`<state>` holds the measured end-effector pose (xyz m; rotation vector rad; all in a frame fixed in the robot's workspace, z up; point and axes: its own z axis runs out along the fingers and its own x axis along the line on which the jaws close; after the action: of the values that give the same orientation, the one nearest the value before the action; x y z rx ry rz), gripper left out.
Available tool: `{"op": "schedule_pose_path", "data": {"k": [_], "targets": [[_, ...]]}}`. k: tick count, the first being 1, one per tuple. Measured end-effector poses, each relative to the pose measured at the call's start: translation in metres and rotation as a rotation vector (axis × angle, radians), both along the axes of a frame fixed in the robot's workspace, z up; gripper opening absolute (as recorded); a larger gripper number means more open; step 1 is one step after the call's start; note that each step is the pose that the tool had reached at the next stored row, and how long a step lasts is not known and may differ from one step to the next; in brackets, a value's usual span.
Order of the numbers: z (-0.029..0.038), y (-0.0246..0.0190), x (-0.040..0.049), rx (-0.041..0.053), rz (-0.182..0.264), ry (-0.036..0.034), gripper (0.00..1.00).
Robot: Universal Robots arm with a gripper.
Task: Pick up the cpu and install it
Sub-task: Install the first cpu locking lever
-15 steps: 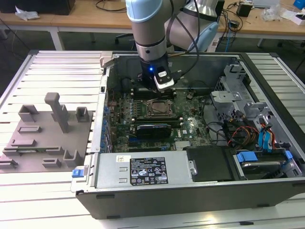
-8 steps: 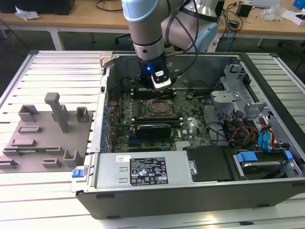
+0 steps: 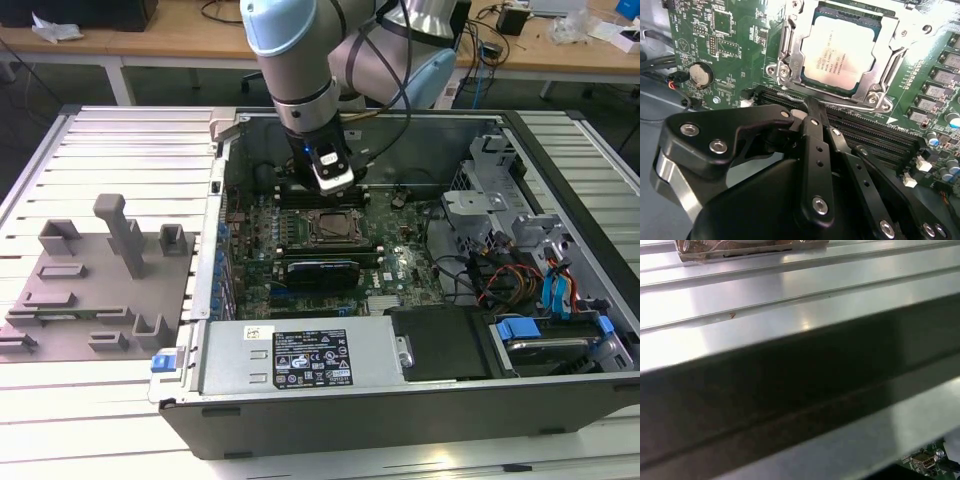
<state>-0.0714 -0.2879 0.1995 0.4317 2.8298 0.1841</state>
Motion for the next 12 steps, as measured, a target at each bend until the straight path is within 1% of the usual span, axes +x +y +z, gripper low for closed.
{"op": "schedule_pose_path", "data": {"k": [7, 9, 12], "targets": [[-0.0057, -0.0011, -0.0006, 0.0001, 0.000, -0.0179, 0.11], [-0.0060, -0.0011, -0.0006, 0.0002, 0.000, -0.0196, 0.11], [-0.0062, -0.0024, 0.0045, 0.0062, 0.000, -0.0202, 0.11]]}}
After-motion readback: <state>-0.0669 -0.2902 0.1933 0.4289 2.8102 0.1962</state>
